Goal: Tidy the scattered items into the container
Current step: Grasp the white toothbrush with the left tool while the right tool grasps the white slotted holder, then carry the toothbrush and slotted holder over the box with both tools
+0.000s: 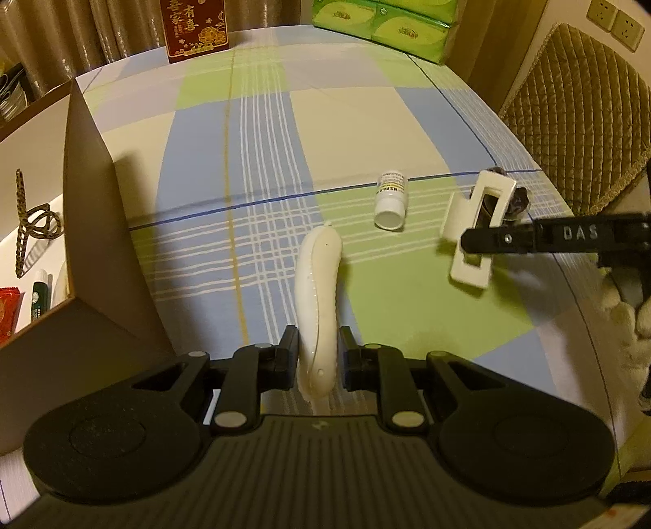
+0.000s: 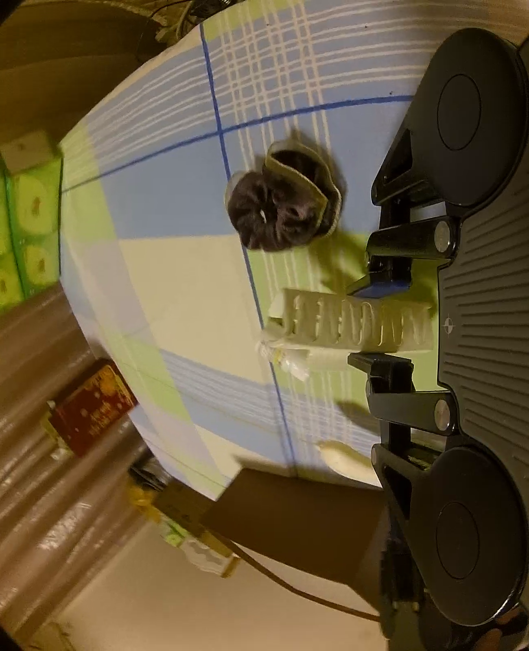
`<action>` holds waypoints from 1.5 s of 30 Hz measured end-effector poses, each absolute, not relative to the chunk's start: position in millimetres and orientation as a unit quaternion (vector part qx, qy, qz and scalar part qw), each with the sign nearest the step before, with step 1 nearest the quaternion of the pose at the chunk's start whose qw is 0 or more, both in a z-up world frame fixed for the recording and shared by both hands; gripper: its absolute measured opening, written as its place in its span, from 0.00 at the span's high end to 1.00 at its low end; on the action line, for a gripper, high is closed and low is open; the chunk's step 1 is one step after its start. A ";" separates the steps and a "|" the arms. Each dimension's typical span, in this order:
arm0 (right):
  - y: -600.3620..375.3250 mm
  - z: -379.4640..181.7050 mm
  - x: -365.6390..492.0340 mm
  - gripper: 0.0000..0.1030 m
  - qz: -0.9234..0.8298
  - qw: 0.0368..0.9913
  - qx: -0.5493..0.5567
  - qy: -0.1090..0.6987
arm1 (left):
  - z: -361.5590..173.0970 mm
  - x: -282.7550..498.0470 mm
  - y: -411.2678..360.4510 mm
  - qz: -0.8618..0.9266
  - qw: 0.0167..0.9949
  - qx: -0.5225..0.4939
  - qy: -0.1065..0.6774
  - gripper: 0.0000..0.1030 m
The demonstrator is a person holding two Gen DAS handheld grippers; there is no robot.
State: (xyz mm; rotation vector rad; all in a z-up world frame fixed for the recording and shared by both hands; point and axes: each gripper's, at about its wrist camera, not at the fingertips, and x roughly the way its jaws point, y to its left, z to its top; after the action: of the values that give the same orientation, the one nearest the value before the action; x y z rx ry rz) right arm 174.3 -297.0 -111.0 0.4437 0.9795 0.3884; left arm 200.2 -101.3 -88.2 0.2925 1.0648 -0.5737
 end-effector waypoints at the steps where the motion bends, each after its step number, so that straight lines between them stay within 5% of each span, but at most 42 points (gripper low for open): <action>1: -295.5 -108.6 172.1 0.75 0.184 0.841 0.204 0.466 | -87.4 200.2 -100.9 -0.268 0.813 0.137 0.499 0.85; 25: -240.0 -55.7 129.0 0.75 0.213 0.854 0.146 0.451 | -34.6 184.1 -59.7 -0.284 0.842 0.092 0.450 0.85; 45: -82.6 2.4 124.4 0.75 0.349 0.844 0.127 0.386 | 32.5 182.3 105.6 -0.189 0.899 0.029 0.394 0.85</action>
State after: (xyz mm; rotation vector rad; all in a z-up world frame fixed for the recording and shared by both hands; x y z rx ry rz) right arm 124.4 -82.6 2.4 0.2674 0.8148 0.7371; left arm 182.3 105.6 32.5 0.0598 0.8158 -0.3917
